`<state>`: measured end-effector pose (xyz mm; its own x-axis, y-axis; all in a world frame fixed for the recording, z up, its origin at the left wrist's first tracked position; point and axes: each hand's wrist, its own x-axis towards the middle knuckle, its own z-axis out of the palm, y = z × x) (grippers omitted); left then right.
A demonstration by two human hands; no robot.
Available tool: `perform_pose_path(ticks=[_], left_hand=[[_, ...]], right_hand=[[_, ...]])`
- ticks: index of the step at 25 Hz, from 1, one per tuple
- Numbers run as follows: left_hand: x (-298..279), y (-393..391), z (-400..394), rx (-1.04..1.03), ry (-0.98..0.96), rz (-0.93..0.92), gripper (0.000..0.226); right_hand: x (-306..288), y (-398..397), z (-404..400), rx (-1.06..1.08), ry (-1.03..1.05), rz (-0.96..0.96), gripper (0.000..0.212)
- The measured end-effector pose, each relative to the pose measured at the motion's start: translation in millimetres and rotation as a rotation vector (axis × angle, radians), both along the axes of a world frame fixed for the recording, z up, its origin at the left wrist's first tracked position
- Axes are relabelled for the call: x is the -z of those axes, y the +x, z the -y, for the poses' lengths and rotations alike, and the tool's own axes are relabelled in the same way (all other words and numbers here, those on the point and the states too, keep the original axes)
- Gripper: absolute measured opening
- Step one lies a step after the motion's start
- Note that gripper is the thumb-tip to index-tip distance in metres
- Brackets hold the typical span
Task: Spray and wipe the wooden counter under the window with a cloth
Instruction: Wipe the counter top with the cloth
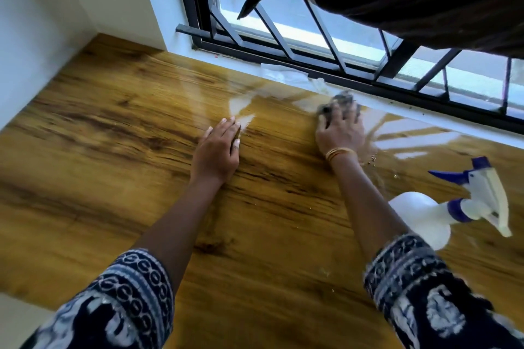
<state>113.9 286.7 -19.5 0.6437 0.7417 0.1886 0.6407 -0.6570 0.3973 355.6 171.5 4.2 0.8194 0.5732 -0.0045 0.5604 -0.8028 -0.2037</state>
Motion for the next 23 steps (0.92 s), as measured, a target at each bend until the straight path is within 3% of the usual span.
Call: perform_pose_path(ticks=[2,5,8,10,14,17,19,23], left_hand=[[-2,0,1,0.011,-0.007,-0.009,0.047],[-3,-9,9,0.039,-0.021,-0.008,0.047],[-2,-31,25,0.058,-0.010,0.023,0.046],[0,-47,41,0.049,-0.014,0.030,0.045],[-1,-76,75,0.053,-0.045,0.066,0.043],[-1,-98,103,0.050,-0.049,0.070,0.043],[-2,-108,117,0.036,-0.042,0.069,0.042],[-1,-122,135,0.030,-0.060,0.049,0.043]], right_hand=[[0,-66,21,-0.327,-0.002,0.063,0.059],[-4,-175,97,-0.810,-0.022,0.001,0.056],[-6,-187,138,-1.153,-0.022,0.043,0.051],[-8,-145,116,-0.998,-0.005,0.093,0.049],[-7,-36,59,-0.381,-0.034,0.051,0.055],[-2,-18,44,-0.200,-0.023,-0.047,0.058],[-2,-53,55,-0.342,-0.018,0.009,0.057],[-3,-166,144,-0.940,0.006,0.084,0.057]])
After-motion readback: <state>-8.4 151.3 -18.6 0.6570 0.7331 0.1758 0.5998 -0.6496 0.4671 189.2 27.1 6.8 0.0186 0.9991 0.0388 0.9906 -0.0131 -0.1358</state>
